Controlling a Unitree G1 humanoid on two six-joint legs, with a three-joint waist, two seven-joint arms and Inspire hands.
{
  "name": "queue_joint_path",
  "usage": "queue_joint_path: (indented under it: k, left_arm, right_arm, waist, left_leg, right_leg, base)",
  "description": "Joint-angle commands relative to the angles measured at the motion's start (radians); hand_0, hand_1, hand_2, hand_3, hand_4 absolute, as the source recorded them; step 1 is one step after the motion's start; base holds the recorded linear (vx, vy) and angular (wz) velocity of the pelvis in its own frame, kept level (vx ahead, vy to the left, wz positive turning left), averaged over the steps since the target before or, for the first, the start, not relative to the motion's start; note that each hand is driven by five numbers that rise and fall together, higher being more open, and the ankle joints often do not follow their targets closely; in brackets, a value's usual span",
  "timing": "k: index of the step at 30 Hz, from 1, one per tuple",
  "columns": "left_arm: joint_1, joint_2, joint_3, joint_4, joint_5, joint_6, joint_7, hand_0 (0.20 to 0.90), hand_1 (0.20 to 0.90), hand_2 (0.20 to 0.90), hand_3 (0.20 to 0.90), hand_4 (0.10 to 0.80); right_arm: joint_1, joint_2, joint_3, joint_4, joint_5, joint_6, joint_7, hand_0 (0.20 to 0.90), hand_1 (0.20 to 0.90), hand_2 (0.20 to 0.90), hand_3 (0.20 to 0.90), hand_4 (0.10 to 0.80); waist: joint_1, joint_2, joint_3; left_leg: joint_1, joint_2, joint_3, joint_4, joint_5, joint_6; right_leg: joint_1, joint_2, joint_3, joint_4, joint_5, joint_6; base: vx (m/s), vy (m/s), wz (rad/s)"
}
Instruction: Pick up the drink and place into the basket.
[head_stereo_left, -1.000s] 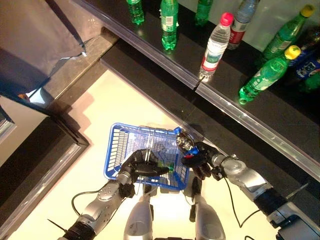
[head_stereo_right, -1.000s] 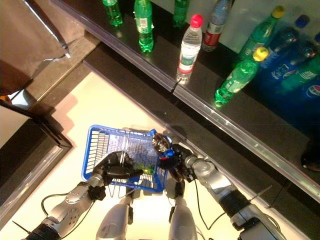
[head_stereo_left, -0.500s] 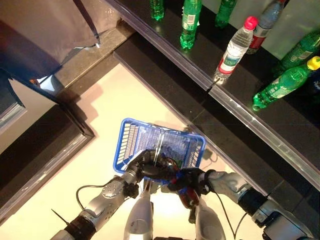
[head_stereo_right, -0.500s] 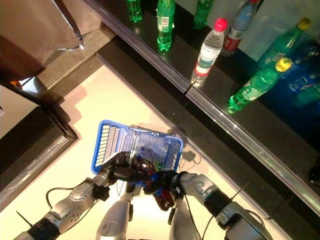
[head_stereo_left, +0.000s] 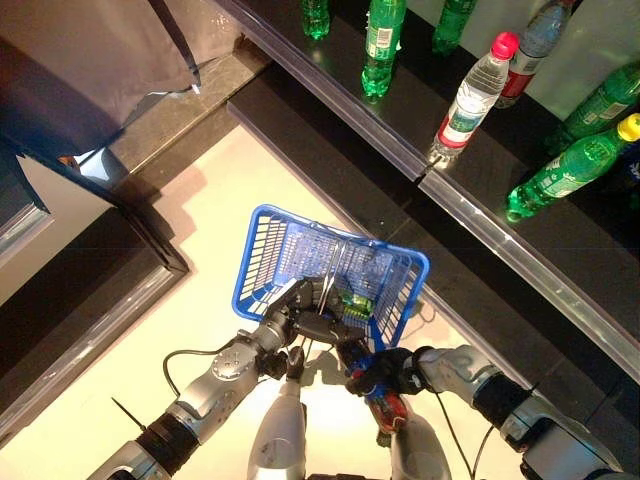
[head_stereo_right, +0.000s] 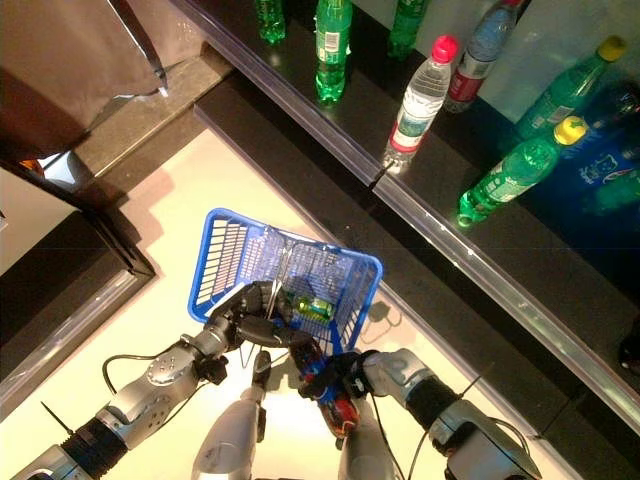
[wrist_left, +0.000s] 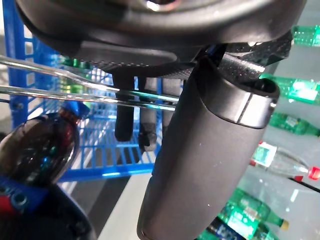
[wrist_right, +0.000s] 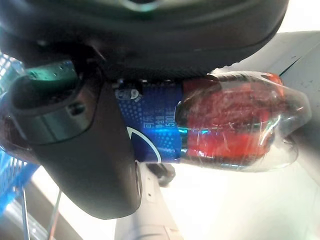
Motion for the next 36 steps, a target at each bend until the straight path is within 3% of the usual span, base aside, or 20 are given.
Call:
queue_joint_path:
  k: [1,7,14,22,29,36]
  left_arm:
    - [-0.13,-0.038,-0.002,-0.331,0.007,-0.194,-0.164,0.3,0.3,0.3,0.2,0.1]
    - [-0.174,-0.022,-0.057,-0.333,0.006,-0.189,-0.199,0.3,0.3,0.3,0.2,0.1]
    - [-0.187,0.001,-0.069,-0.313,-0.01,-0.176,-0.211,0.3,0.3,0.3,0.2,0.1]
    - [-0.204,0.008,-0.102,-0.308,-0.032,-0.19,-0.288,0.3,0.3,0.3,0.2,0.1]
    - [-0.301,-0.01,-0.16,-0.334,-0.132,-0.199,-0.371,0.3,0.3,0.3,0.2,0.1]
    - [-0.379,-0.051,-0.19,-0.35,-0.27,-0.083,-0.447,0.3,0.3,0.3,0.2,0.1]
  right_arm:
    - [-0.05,0.049,-0.005,-0.045,0.13,-0.043,0.036,0.3,0.3,0.3,0.2,0.1]
    - [-0.126,0.036,0.003,-0.037,0.166,-0.079,0.038,0.3,0.3,0.3,0.2,0.1]
    - [-0.165,0.009,-0.013,-0.062,0.267,-0.106,0.008,0.3,0.3,0.3,0.2,0.1]
    - [-0.189,0.017,-0.015,-0.003,0.338,-0.059,0.005,0.3,0.3,0.3,0.2,0.1]
    - [-0.317,0.056,-0.013,0.249,0.15,-0.042,0.035,0.3,0.3,0.3,0.2,0.1]
    - [-0.459,0.08,0.011,0.456,-0.122,-0.117,0.005,0.3,0.3,0.3,0.2,0.1]
  waist:
    - [0.008,-0.029,-0.069]
    - [0.001,-0.02,-0.069]
    - [0.0,-0.022,-0.075]
    - [0.007,-0.022,-0.078]
    - [0.015,0.002,-0.069]
    - [0.023,0.024,-0.053]
  left_leg:
    - [-0.049,-0.081,0.015,0.08,-0.042,0.086]
    - [-0.046,-0.081,0.022,0.078,-0.041,0.087]
    - [-0.047,-0.079,0.027,0.087,-0.046,0.087]
    - [-0.051,-0.08,0.022,0.091,-0.05,0.087]
    - [-0.058,-0.083,0.017,0.093,-0.045,0.089]
    - [-0.071,-0.091,0.009,0.103,-0.042,0.087]
  right_leg:
    - [-0.027,0.021,0.034,0.084,-0.045,-0.071]
    - [-0.03,0.021,0.034,0.087,-0.043,-0.074]
    - [-0.035,0.019,0.035,0.095,-0.046,-0.074]
    - [-0.039,0.017,0.033,0.096,-0.045,-0.071]
    - [-0.045,0.011,0.024,0.1,-0.041,-0.077]
    - [-0.055,0.003,0.013,0.111,-0.041,-0.082]
  base:
    - [0.0,0.0,0.0]
    - [0.003,0.023,0.0]
    - [0.006,0.01,0.0]
    - [0.0,0.0,0.0]
    - [0.0,0.0,0.0]
    - [-0.004,0.03,0.02]
